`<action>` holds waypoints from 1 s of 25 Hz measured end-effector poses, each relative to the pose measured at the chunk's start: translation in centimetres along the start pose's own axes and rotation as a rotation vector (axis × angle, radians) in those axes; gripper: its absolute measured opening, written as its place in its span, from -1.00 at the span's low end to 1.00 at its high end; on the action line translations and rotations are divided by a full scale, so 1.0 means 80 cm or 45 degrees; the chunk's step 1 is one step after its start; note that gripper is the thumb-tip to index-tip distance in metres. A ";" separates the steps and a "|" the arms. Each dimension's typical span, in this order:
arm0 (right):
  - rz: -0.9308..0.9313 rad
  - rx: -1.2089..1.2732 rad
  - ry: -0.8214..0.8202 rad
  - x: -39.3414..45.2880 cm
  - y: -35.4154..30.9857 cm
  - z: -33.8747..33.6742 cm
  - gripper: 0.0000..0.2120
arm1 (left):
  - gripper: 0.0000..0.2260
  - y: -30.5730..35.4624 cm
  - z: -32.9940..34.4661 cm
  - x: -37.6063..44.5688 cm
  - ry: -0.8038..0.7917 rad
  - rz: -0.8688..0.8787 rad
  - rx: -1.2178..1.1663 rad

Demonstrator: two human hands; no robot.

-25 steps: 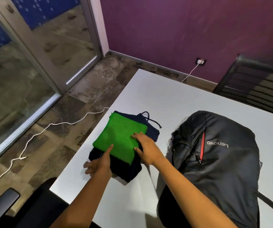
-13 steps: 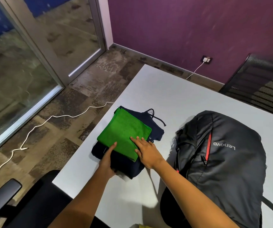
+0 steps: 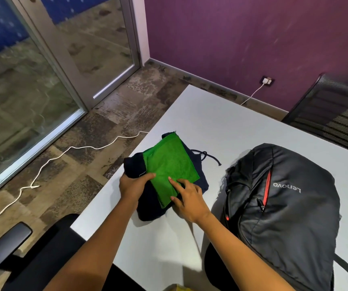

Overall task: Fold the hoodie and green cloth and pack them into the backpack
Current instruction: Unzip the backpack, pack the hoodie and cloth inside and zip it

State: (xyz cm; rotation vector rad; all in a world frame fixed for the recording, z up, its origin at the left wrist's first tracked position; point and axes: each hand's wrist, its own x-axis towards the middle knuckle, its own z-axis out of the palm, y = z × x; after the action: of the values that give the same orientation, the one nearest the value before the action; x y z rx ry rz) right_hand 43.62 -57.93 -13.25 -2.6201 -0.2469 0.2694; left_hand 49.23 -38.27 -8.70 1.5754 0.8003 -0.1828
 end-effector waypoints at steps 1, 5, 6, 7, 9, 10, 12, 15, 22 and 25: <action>-0.017 0.032 0.061 -0.001 0.000 -0.005 -0.40 | -0.34 0.011 -0.003 -0.002 0.006 0.096 0.099; -0.039 0.230 0.332 0.004 -0.002 -0.041 -0.13 | -0.31 0.057 -0.014 -0.027 -0.010 0.507 0.487; -0.042 0.277 0.388 0.008 -0.005 -0.055 -0.04 | -0.29 0.066 -0.017 -0.036 -0.045 0.622 0.583; -0.053 0.317 0.433 0.012 -0.008 -0.069 0.04 | -0.28 0.072 -0.020 -0.045 -0.086 0.733 0.698; -0.100 0.401 0.471 0.020 -0.016 -0.096 0.09 | -0.37 0.079 -0.021 -0.069 -0.141 0.984 0.937; -0.142 0.438 0.461 0.023 -0.019 -0.107 0.06 | -0.45 0.078 -0.020 -0.079 -0.152 1.180 1.032; -0.276 0.420 0.420 0.024 -0.020 -0.119 -0.01 | -0.48 0.068 -0.019 -0.090 -0.183 1.629 1.149; -0.493 0.302 0.401 0.006 -0.012 -0.113 -0.07 | -0.48 0.042 -0.027 -0.096 -0.246 2.044 1.305; -0.749 0.231 0.656 -0.045 -0.007 -0.101 -0.54 | -0.71 0.025 -0.042 -0.141 -0.192 2.545 1.295; -0.775 0.177 0.791 -0.066 -0.016 -0.130 -0.55 | -0.70 0.030 -0.041 -0.170 -0.010 2.655 1.192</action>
State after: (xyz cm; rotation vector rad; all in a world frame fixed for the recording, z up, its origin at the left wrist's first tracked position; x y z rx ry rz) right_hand 40.77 -62.70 -2.93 -2.2222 -0.7391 -0.6907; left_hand 39.40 -40.32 1.37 2.4348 -1.3755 1.0754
